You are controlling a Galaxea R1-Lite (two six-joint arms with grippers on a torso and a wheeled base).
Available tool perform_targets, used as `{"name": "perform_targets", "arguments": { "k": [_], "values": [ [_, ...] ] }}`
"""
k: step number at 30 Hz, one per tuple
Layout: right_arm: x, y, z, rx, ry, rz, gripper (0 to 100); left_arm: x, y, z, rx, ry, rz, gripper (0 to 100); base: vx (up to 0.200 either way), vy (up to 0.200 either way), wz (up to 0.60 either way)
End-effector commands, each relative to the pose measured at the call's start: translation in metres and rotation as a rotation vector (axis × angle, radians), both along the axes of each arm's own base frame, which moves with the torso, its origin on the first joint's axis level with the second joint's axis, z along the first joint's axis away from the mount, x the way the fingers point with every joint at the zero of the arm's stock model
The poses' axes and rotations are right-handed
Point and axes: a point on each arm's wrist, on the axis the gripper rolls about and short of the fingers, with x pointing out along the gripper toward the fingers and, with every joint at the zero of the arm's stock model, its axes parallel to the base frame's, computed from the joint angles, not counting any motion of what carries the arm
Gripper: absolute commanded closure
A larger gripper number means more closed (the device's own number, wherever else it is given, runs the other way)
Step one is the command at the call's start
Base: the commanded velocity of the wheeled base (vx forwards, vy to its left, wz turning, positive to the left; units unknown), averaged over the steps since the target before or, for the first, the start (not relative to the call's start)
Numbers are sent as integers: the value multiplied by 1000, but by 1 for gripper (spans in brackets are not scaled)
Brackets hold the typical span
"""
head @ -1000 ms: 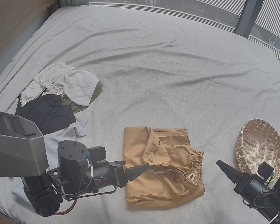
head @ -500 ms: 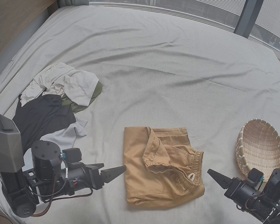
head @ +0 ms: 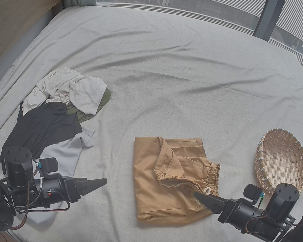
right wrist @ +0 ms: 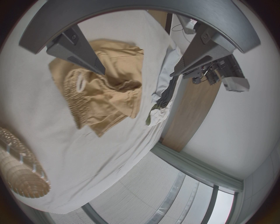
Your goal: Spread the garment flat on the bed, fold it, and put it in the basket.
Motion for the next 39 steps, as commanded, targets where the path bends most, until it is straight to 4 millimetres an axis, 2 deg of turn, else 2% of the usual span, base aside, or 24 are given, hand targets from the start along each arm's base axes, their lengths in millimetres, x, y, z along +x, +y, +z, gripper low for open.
{"name": "perform_targets", "arguments": {
  "k": [1, 4, 8, 18, 20, 25, 28, 35, 39],
  "values": [
    [9, 17, -7, 7, 0, 80, 0, -2, 12, 1, -13, 15, 37, 0, 0, 0, 0],
    [22, 30, -18, 1, 7, 106, 0, -4, 12, -2, 14, 15, 32, 0, 0, 0, 0],
    [43, 43, -36, -5, 16, 100, 0, -6, 14, 5, 21, -25, 31, 0, 0, 0, 0],
    [64, 52, -55, -13, 20, 87, 0, -10, 17, 7, 14, -23, 38, 0, 0, 0, 0],
    [77, 52, -60, -6, 7, 65, 0, -8, 19, 7, 14, -24, 50, 0, 0, 0, 0],
    [100, 47, -50, -17, -95, -119, 0, -8, 19, 6, 14, -20, 48, 0, 0, 0, 0],
    [106, 35, -43, -14, -115, -202, 0, -7, 18, 5, 15, -17, 47, 0, 0, 0, 0],
    [105, 9, -31, -25, -121, -336, 0, -3, 17, -2, 23, 8, 47, 0, 0, 0, 0],
    [96, 6, -26, -28, -115, -336, 0, -3, 17, -2, 24, 11, 43, 0, 0, 0, 0]
  ]
}}
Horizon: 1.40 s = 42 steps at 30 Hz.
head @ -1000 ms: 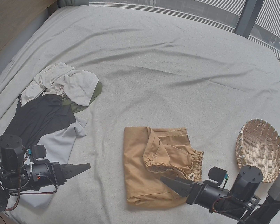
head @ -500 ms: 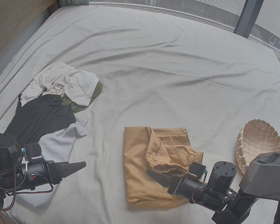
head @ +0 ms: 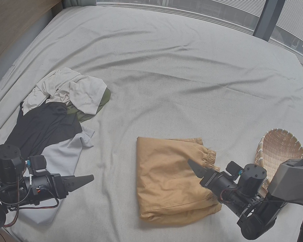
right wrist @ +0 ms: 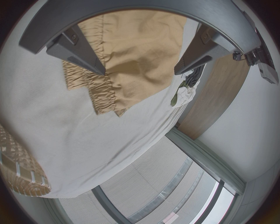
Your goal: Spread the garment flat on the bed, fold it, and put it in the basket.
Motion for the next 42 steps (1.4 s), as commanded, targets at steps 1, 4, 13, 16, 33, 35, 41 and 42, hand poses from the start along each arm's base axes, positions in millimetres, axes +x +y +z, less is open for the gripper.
{"name": "perform_targets", "arguments": {
  "k": [1, 4, 13, 16, 33, 35, 41, 42],
  "values": [
    [-8, -5, 11, 6, -11, -6, 0, 1, -1, -3, 2, 10, -2, 0, 0, 0, 0],
    [-19, -5, 24, 14, -31, 5, 0, 1, -1, -3, 2, 10, -2, 0, 0, 0, 0],
    [-72, -38, 18, -119, 77, -43, 0, -4, -8, -4, 7, 23, -37, 0, 0, 0, 0],
    [-77, -53, 8, -149, 141, -84, 0, -6, -10, -3, 7, 15, -52, 0, 0, 0, 0],
    [-75, -45, -43, -160, 351, -56, 0, -5, -10, -4, 13, 16, -50, 0, 0, 0, 0],
    [-66, -31, -43, -109, 334, -35, 0, -6, -10, -5, 14, 21, -50, 0, 0, 0, 0],
    [-51, -10, -42, -73, 277, 6, 0, -7, -9, -7, 19, 37, -49, 0, 0, 0, 0],
    [-50, -9, -42, -72, 273, 9, 0, -7, -9, -7, 19, 37, -49, 0, 0, 0, 0]
  ]
}}
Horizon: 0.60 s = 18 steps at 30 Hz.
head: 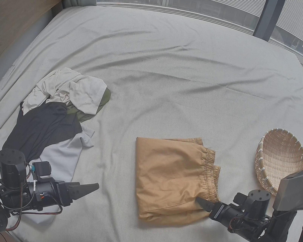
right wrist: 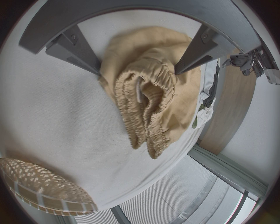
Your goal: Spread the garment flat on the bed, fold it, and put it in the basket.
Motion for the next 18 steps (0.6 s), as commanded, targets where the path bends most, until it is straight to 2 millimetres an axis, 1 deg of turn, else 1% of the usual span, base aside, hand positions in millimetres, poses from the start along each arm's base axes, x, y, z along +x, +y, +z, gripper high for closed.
{"name": "perform_targets", "arguments": {
  "k": [1, 7, 8, 10, 15, 18],
  "values": [
    [10, 16, -6, 17, -18, 35, 0, -1, 1, -3, 4, 14, 2, 0, 0, 0, 0],
    [18, 19, -7, 27, -40, 27, 0, 3, -1, -1, 4, -7, -1, 0, 0, 0, 0],
    [18, 19, -7, 28, -42, 25, 100, 5, -2, 0, 6, -22, -3, 0, 0, 0, 0],
    [18, 19, -6, 28, -43, 27, 100, 11, -2, 3, 23, -64, -3, 0, 0, 0, 0],
    [16, 20, -4, 32, -45, 36, 100, 13, -4, 4, 116, -160, -54, 0, 0, 0, 0],
    [13, 22, 7, 45, -72, 52, 100, 14, -5, 1, 166, -201, -91, 0, 0, 0, 0]
  ]
}}
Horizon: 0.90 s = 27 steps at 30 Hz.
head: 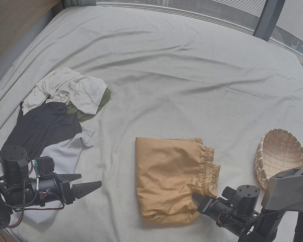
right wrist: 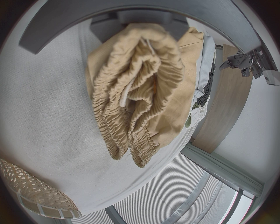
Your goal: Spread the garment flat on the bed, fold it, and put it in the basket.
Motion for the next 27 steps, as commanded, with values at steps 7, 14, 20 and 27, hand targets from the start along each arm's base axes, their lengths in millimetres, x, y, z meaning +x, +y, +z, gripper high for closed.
{"name": "perform_targets", "arguments": {
  "k": [7, 14, 20, 27],
  "values": [
    [-17, 11, 40, 67, -93, 101, 100, 24, 4, -3, 27, -63, -1, 0, 0, 0, 0],
    [-24, 11, 76, 124, -211, 161, 100, 20, 4, -1, 59, -94, -18, 0, 0, 0, 0],
    [-31, 7, 114, 182, -338, 192, 100, 15, 4, -6, 135, -127, -48, 0, 0, 0, 0],
    [-38, 4, 145, 234, -449, 240, 100, 16, 4, -5, 142, -137, -51, 0, 0, 0, 0]
  ]
}}
